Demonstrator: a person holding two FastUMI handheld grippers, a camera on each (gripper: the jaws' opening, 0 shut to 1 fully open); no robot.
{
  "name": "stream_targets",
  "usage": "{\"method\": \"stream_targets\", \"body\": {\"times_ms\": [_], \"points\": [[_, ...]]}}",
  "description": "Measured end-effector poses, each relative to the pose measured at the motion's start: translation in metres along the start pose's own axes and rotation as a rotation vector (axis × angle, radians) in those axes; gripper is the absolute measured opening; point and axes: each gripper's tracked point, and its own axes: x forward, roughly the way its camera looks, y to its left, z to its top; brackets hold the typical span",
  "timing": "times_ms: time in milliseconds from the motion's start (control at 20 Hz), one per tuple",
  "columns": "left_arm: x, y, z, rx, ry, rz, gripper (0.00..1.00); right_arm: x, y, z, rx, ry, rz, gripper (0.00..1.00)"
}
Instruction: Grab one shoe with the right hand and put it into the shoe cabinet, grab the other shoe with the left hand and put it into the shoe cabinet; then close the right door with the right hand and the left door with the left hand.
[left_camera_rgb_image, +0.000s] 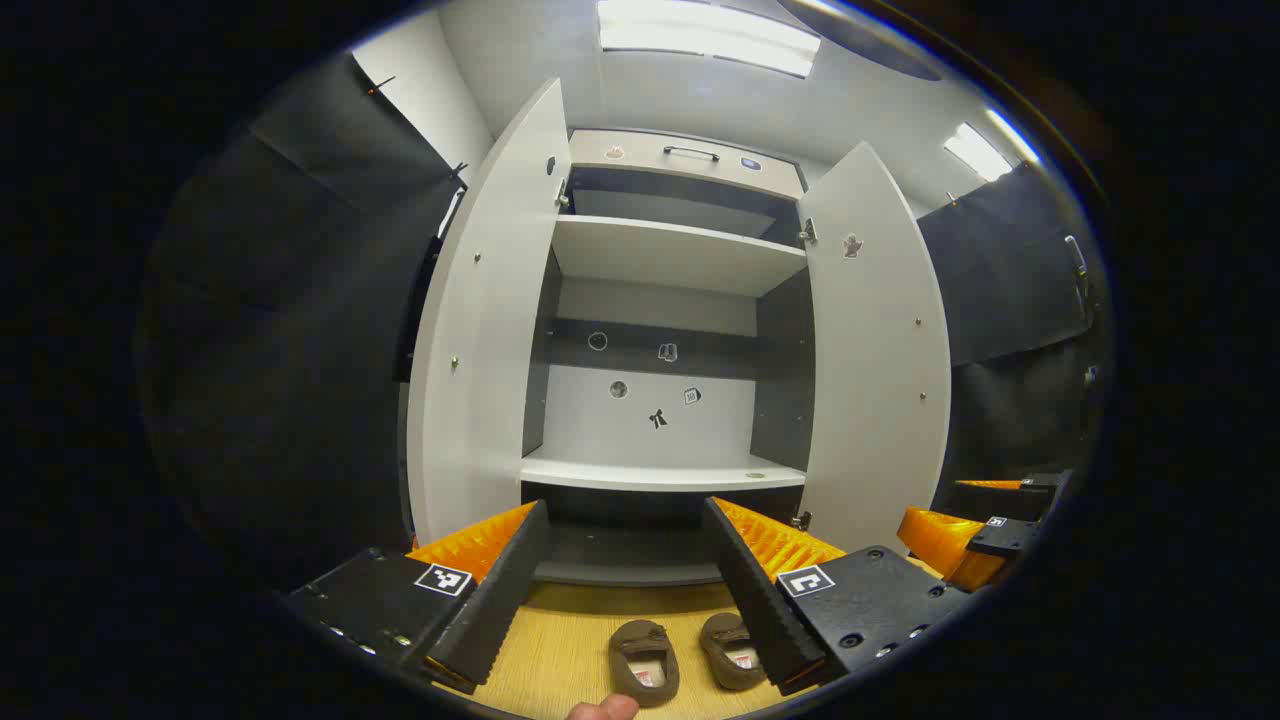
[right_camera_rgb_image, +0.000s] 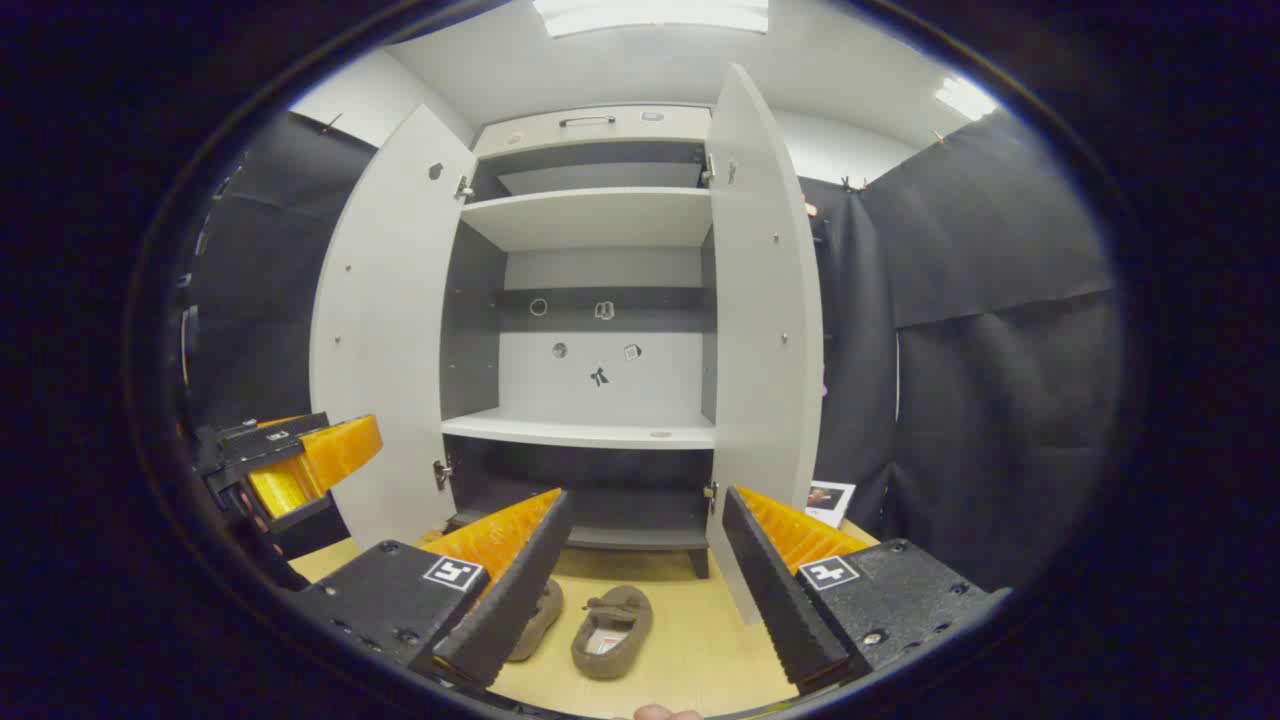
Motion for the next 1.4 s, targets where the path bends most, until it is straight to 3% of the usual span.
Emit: {"method": "stream_targets", "body": {"times_ms": [1100, 1400], "points": [[-0.001, 0.007, 0.000, 0.021, -0.002, 0.052, 0.95, 0.004, 0.006, 0.005, -0.044, -0.012, 0.043, 1.00], [-0.003, 0.013, 0.002, 0.022, -0.009, 0.065, 0.95, 0.027, 0.026, -0.020, -0.039, 0.062, 0.112, 0.99]]}}
